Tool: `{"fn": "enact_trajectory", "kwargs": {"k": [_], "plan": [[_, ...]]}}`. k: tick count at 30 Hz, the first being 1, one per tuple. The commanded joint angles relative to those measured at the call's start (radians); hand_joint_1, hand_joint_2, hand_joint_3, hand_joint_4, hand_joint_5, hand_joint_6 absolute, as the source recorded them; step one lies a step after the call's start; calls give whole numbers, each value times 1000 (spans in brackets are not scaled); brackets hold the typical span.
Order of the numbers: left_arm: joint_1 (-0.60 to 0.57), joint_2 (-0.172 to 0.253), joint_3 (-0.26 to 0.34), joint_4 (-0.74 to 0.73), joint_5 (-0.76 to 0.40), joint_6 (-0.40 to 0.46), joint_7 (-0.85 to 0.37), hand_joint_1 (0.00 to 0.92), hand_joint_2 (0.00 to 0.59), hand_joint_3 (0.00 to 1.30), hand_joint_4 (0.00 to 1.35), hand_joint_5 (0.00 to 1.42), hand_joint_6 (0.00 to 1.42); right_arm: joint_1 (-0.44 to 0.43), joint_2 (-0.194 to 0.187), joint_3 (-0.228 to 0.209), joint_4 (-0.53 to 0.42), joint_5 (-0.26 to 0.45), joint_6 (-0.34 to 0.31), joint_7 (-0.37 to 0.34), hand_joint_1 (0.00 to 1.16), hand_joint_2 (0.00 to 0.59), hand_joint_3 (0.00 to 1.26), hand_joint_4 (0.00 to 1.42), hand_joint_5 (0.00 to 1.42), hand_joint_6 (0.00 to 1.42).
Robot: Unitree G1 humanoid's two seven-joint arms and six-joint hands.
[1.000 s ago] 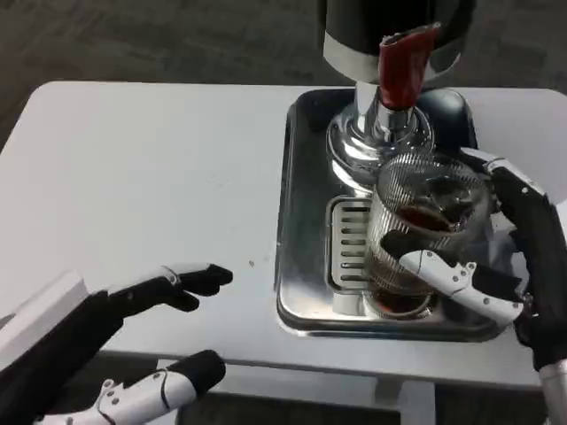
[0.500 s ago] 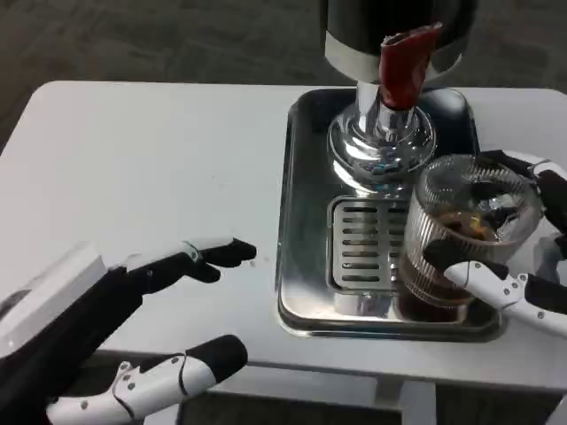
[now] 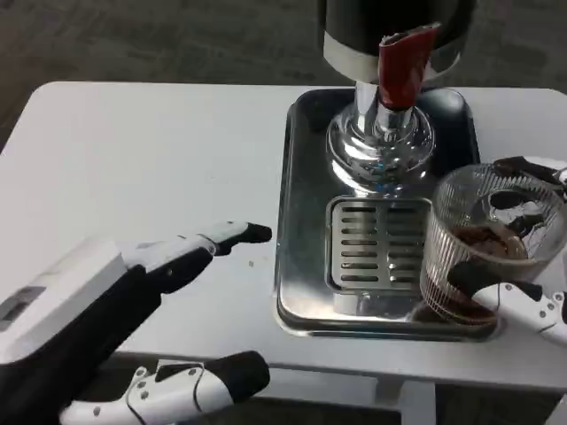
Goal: Grasp the cup under the faucet to collect the drink, then remove the cup.
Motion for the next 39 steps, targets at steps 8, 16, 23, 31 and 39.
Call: {"fn": "enact_trajectory", "kwargs": {"k": [8, 16, 23, 31, 39], "plan": [[36, 17, 40, -52, 19, 35, -5, 0, 87, 143, 53, 114, 146, 29, 7, 4, -110, 46, -45, 49, 849, 216, 1110, 1231, 1424, 1424], [34, 32, 41, -88, 25, 56, -18, 0, 75, 131, 35, 103, 140, 27, 21, 44, -125, 32, -44, 54, 846, 217, 1119, 1240, 1424, 1424], [24, 67, 48, -114, 37, 57, -34, 0, 72, 121, 20, 87, 130, 3, 26, 85, -128, 12, -31, 58, 845, 217, 1121, 1246, 1424, 1424], [41, 89, 86, -143, 84, 89, -48, 0, 60, 82, 0, 28, 82, 11, 23, 115, -141, 4, -26, 82, 847, 218, 1131, 1262, 1424, 1424], [41, 100, 116, -167, 98, 103, -72, 0, 65, 39, 0, 0, 60, 22, 21, 134, -148, -1, -19, 111, 842, 224, 1133, 1263, 1424, 1424]]}}
